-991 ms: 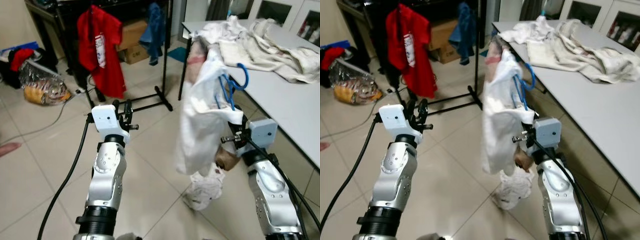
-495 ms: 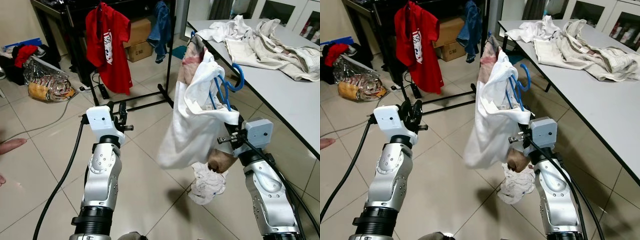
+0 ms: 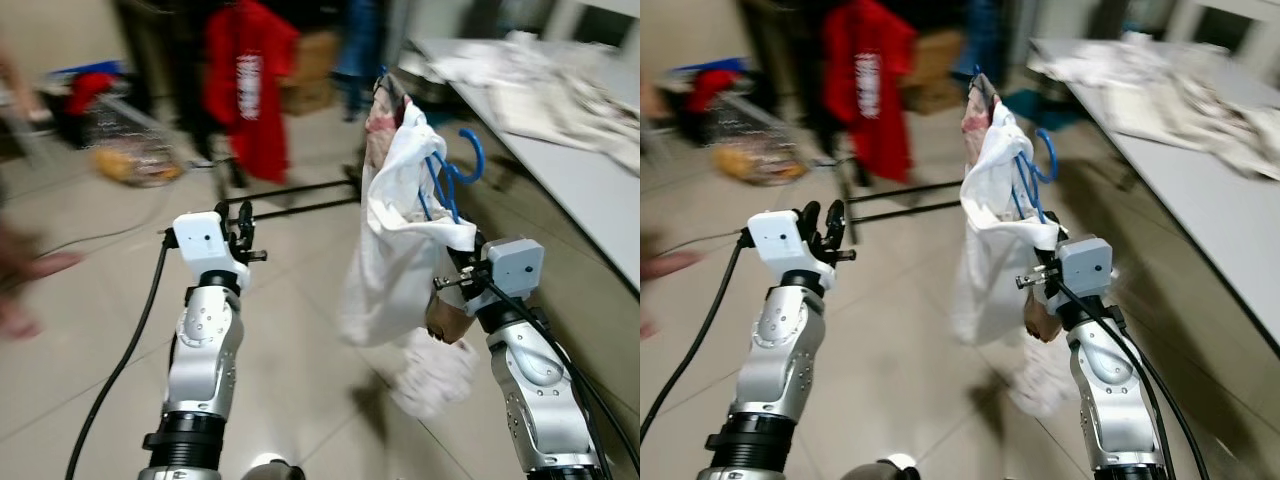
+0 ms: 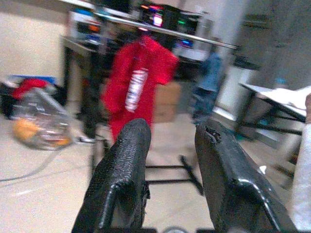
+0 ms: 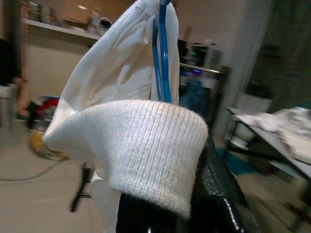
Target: Hang hanger
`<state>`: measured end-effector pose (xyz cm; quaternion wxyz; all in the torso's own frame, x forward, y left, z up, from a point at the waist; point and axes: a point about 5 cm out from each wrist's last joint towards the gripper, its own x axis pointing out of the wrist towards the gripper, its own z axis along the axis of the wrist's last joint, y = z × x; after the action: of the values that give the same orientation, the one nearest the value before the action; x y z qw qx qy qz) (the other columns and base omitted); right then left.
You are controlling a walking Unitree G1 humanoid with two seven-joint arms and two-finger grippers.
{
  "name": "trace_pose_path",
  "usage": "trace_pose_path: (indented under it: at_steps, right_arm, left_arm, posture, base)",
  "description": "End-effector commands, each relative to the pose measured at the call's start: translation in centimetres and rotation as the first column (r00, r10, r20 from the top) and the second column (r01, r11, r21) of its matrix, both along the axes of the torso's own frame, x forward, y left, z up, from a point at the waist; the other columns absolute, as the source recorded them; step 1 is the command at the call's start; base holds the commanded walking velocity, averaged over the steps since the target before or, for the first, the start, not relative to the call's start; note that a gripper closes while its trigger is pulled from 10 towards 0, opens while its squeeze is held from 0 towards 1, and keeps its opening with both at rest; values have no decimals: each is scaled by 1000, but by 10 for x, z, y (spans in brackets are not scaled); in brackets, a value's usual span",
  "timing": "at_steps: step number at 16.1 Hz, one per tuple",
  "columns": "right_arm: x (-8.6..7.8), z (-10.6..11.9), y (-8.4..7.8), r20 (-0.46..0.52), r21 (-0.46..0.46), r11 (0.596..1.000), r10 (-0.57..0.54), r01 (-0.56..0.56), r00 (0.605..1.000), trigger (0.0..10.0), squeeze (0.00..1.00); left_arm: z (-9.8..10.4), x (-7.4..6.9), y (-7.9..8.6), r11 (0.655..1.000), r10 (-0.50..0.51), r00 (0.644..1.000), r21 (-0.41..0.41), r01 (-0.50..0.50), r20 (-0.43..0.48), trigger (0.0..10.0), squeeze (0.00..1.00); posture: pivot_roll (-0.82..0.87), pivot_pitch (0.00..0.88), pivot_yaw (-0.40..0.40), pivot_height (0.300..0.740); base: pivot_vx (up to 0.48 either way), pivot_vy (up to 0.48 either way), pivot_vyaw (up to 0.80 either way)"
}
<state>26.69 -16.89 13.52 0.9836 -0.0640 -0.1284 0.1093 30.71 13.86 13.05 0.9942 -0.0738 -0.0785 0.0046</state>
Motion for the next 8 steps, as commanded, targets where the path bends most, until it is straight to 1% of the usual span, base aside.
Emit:
trace_pose_path:
  at_steps: [1, 4, 8]
  right_arm:
    - [0, 9, 1, 45, -1, 1000, 6, -6, 999, 10000, 0]
    - [0, 9, 1, 43, 1, 1000, 4, -4, 999, 10000, 0]
    - [0, 10, -1, 47, 23, 1000, -6, 5, 999, 10000, 0]
  left_arm:
    - [1, 1, -4, 1000, -9, 1000, 5, 9, 3, 10000, 0]
    - [1, 1, -4, 1000, -10, 1000, 6, 10, 2, 10000, 0]
    - [1, 2, -4, 1000, -12, 1000, 5, 12, 0, 10000, 0]
  posture:
    - [-18, 12, 16, 723]
    - [-18, 13, 17, 723]
    - [-19, 10, 16, 723]
  base:
    - [0, 0, 800]
    - [0, 0, 781]
    - [0, 0, 0]
